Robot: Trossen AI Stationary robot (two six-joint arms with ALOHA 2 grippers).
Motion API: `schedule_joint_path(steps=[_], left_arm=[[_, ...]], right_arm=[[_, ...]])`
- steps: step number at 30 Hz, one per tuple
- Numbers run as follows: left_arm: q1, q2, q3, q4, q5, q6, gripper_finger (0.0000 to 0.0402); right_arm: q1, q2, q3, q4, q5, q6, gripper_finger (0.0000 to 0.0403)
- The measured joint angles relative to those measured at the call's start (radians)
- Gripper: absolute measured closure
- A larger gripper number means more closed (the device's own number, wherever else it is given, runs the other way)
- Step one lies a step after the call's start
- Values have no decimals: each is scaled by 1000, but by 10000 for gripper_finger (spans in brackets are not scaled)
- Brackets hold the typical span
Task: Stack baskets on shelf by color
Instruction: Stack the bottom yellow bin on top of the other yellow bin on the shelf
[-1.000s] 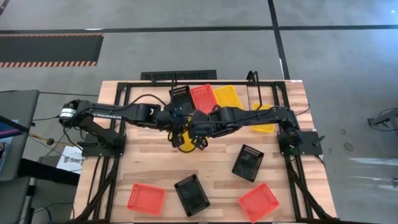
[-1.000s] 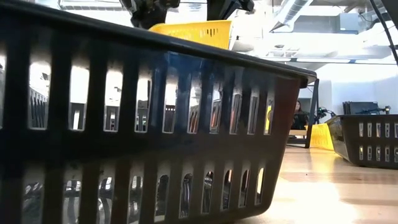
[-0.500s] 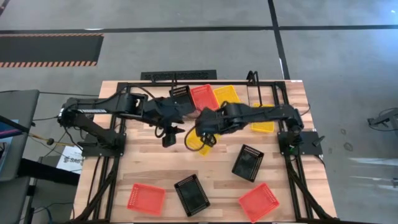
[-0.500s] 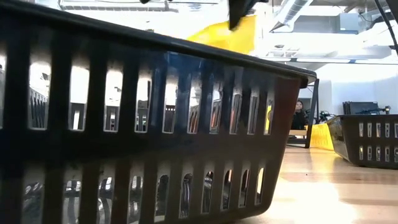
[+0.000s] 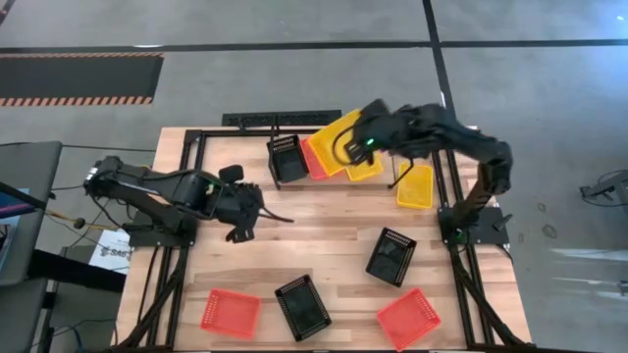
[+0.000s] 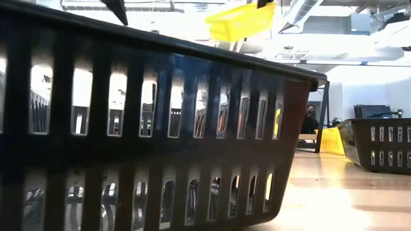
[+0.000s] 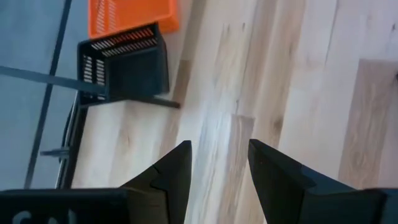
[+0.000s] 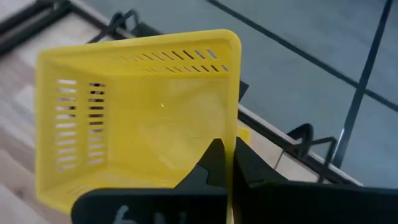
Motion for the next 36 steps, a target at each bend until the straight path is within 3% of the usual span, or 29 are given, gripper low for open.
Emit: schedule_joint_path(steps=[7,13,17,27,36], left_arm=[[-14,-178,-167,7,-20,-90,255],[-15,-406,-364,77,-21,-271,255],[-15,-495,-452,165,-20,-293,255],[-13,-486,-477,279,-4,-127,255],[-11,-484,-477,307,8,-77,255]], right_arm=[[-59,-101,1,12,13,21,400],[-103,-142,-30,4,56,208,400],[-102,-137,-83,-14,68,350,400],[4,-140,-392,-25,58,794,400],[162,-290,-675,42,108,1155,400]])
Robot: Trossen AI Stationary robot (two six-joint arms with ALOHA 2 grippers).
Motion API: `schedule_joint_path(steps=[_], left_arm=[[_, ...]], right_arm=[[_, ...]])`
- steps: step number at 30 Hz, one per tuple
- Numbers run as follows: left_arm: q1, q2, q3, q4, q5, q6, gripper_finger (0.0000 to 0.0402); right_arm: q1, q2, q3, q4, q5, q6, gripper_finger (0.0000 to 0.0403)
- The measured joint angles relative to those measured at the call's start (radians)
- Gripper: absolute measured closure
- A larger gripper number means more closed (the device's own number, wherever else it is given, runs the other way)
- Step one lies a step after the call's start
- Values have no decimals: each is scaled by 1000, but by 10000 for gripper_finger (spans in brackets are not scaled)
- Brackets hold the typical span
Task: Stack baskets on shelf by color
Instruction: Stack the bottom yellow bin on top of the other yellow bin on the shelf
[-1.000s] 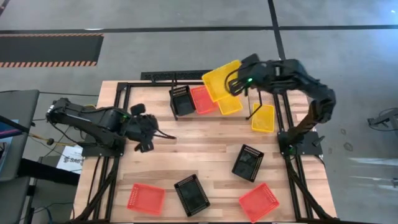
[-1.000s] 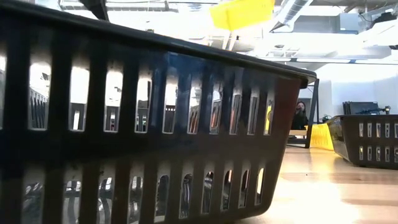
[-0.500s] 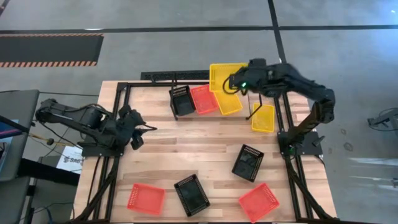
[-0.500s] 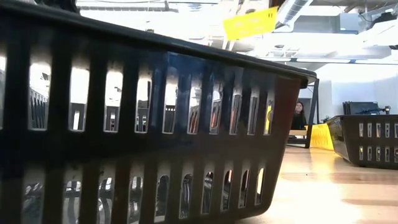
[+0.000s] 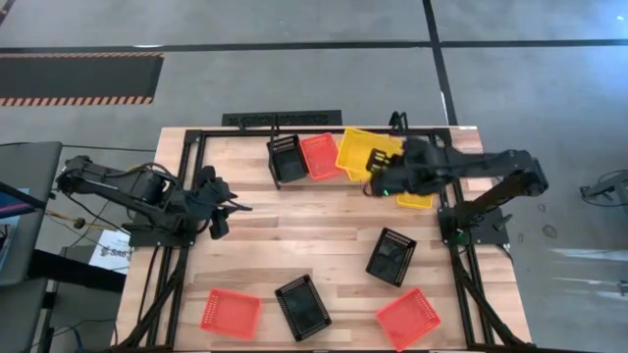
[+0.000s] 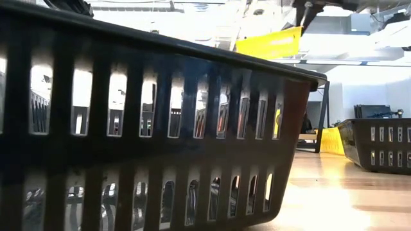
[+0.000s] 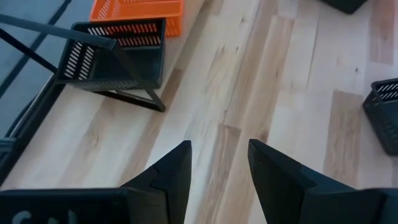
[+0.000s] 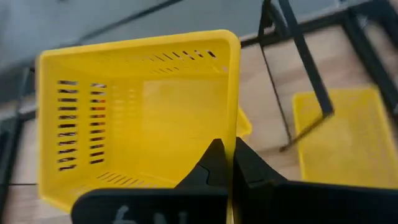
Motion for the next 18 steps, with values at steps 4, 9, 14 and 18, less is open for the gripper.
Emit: schedule_joint_path(steps=[4,9,14,18], left_arm=[[0,0,0,-2,-6,18,255],[18,0,0,-2,-4,33,255],[49,0,0,-2,0,65,255],[76,0,0,-2,19,90,255]], right_arm=[[87,-65,-158,100,95,178,400],[130,-71,-320,255,113,315,400],[90,-23,-361,311,142,371,400],[30,-5,-361,366,215,353,400]])
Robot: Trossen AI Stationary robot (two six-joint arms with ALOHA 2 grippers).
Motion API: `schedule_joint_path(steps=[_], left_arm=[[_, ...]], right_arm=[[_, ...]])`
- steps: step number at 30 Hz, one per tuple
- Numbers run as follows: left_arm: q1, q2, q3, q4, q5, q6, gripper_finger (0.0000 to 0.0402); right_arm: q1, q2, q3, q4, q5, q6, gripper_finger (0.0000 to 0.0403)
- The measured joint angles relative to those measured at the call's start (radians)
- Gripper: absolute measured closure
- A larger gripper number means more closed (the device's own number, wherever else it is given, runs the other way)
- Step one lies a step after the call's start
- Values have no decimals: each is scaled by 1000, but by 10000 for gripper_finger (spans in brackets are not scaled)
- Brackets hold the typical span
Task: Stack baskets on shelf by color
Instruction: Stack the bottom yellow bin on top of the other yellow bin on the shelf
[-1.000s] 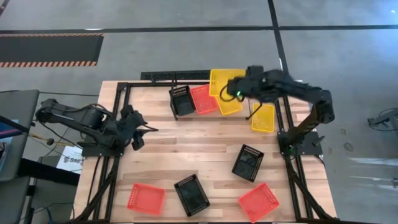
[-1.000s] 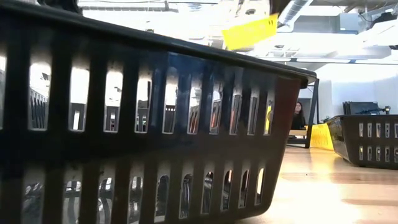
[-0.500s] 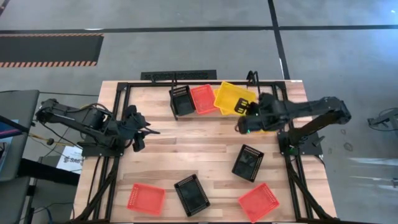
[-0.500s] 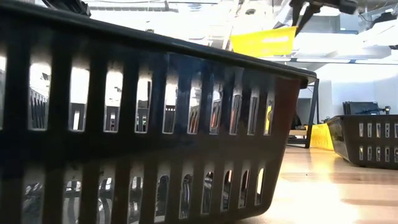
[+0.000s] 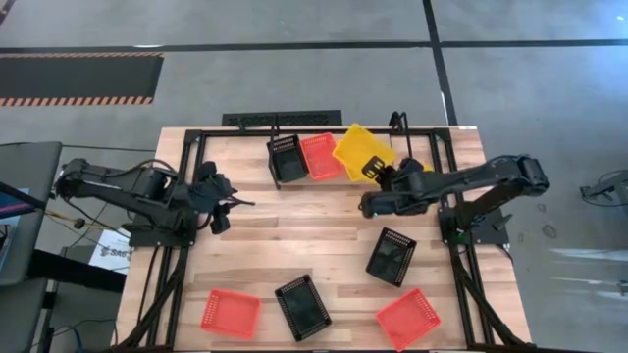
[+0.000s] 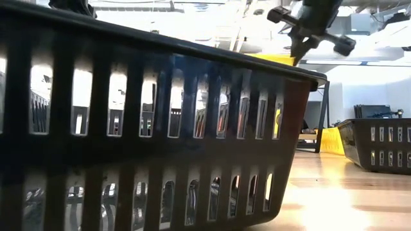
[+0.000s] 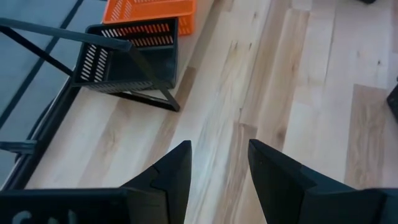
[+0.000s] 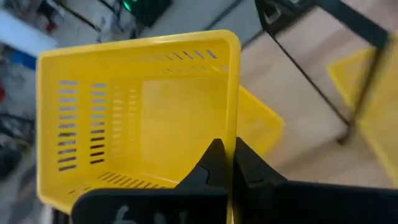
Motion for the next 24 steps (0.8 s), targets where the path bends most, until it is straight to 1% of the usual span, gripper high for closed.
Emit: schedule_joint_path(steps=[3,5,8,11,17,19,24], left_arm=[[19,0,0,1,9,20,255],[30,0,0,2,9,35,255],[47,0,0,4,10,53,255],[60,0,0,4,10,68,255],[83,0,0,5,12,99,255],[90,0,0,9,14,110,255],[107,0,0,43,55,133,255]], right_arm=[[-43,-1,0,65,37,-47,400],[-66,-1,0,113,44,-97,400],[-88,-1,0,155,31,-157,399],[-102,-1,0,158,-7,-185,400],[-100,-1,-1,123,-35,-186,400],[-96,-2,-26,144,-37,-180,400],[-68,-2,-123,202,-41,-60,400]])
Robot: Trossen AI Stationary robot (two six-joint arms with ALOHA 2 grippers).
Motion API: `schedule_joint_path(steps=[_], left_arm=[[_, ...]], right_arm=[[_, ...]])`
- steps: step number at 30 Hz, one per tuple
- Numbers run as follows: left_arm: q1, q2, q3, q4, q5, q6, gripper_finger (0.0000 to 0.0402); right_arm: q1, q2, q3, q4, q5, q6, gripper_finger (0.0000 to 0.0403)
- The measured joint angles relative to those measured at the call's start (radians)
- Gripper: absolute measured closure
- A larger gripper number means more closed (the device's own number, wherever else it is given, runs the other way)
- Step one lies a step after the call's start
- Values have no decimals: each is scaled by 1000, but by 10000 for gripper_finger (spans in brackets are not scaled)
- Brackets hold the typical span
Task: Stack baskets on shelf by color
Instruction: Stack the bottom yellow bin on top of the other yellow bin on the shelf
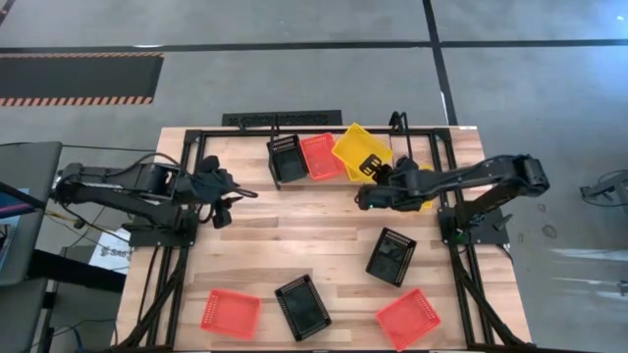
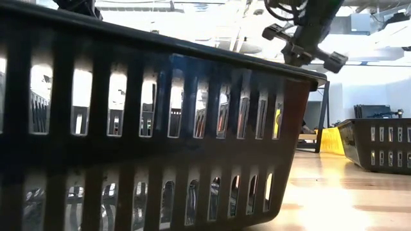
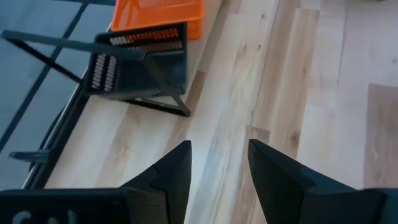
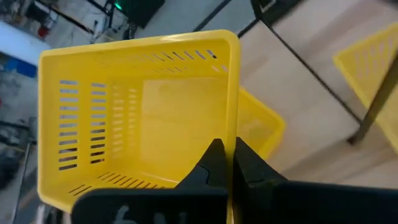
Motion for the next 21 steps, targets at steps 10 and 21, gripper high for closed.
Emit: schedule_joint_path(steps=[10,21], left_arm=[[37,0,0,20,30,28,255],[48,0,0,20,52,41,255]], right_arm=[[-2,1,-58,63,63,119,400],[-79,1,-58,270,68,-39,400]])
